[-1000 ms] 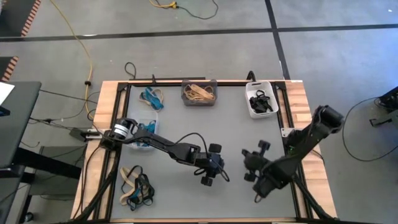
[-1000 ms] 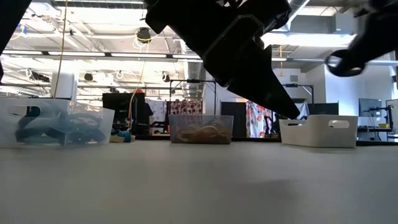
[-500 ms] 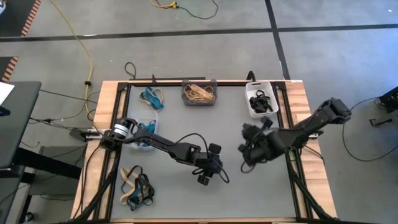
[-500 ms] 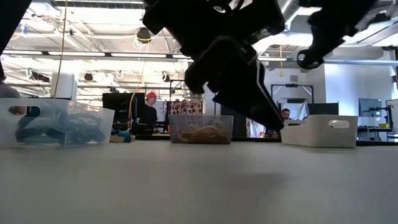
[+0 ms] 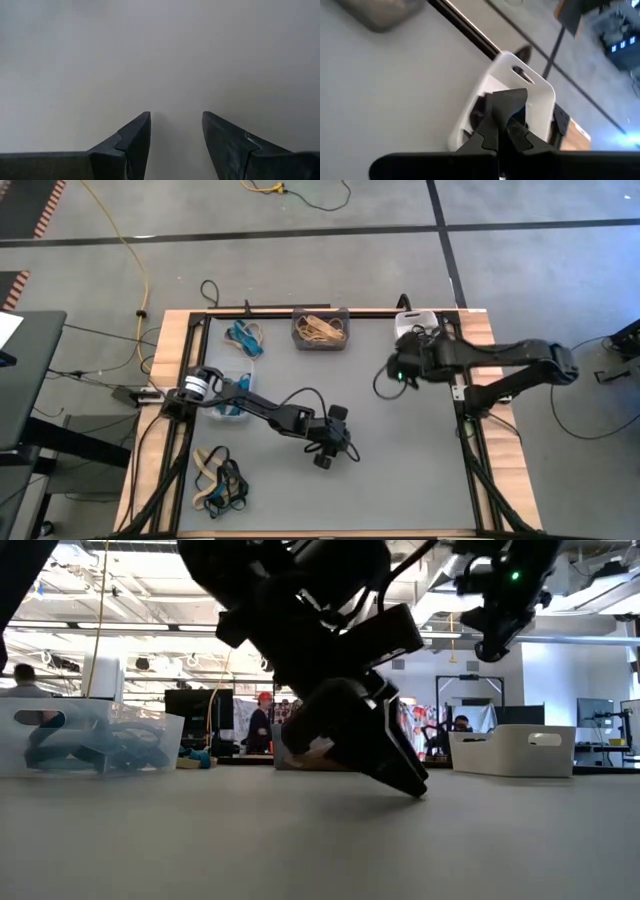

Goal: Sort rubber bands into baskets
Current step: Put the black rubber band into the white bin

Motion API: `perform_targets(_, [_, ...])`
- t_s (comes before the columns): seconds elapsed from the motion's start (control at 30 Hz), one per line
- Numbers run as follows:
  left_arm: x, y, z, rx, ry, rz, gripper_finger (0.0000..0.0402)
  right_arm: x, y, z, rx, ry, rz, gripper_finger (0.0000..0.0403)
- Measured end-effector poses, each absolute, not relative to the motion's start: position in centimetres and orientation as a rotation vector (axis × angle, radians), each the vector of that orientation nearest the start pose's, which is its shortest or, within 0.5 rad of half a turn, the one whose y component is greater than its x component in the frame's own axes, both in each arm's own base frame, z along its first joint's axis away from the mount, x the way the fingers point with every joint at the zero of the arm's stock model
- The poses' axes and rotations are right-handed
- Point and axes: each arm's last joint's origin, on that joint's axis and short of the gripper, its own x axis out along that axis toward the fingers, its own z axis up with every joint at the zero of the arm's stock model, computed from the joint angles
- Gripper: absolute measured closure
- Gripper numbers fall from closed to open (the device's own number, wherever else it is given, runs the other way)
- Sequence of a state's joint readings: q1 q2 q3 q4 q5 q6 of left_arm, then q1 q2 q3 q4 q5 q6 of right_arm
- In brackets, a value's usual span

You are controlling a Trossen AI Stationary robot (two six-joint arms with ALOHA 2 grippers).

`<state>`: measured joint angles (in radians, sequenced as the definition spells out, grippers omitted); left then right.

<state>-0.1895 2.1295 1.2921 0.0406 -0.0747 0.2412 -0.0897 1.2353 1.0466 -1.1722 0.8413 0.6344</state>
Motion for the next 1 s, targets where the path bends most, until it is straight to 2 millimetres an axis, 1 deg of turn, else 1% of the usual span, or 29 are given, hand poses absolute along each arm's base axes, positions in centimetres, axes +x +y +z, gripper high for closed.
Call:
perform_targets(0.07, [42.6,-7.7,11.3,0.315,0.774,-0.195,0.0232,19.7,-5.4,28.0,0.027,1.029,-1.150,0.0378])
perform_targets(0.23, [42.5,-7.7,11.2,0.306,0.773,-0.190,0.0232,18.7,-8.7,27.6,0.094,1.131,-1.183,0.0378])
perform_targets(0.37, [42.5,-7.8,11.2,0.313,0.770,-0.195,0.0232,17.9,-10.9,26.6,0.164,1.187,-1.141,0.0378])
perform_targets(0.5, [42.5,-7.8,11.2,0.313,0.771,-0.195,0.0232,16.7,-12.6,25.7,0.261,1.241,-1.097,0.0373])
perform_targets(0.63, [42.5,-7.8,11.2,0.313,0.771,-0.195,0.0232,15.8,-13.9,25.1,0.318,1.247,-1.091,0.0370])
perform_targets(0.87, [42.5,-7.8,11.1,0.296,0.774,-0.187,0.0232,15.1,-15.2,23.5,0.437,1.195,-0.971,0.0367])
perform_targets(1.0, [42.5,-7.8,11.1,0.281,0.777,-0.183,0.0232,14.6,-15.5,22.6,0.442,1.208,-0.975,0.0344])
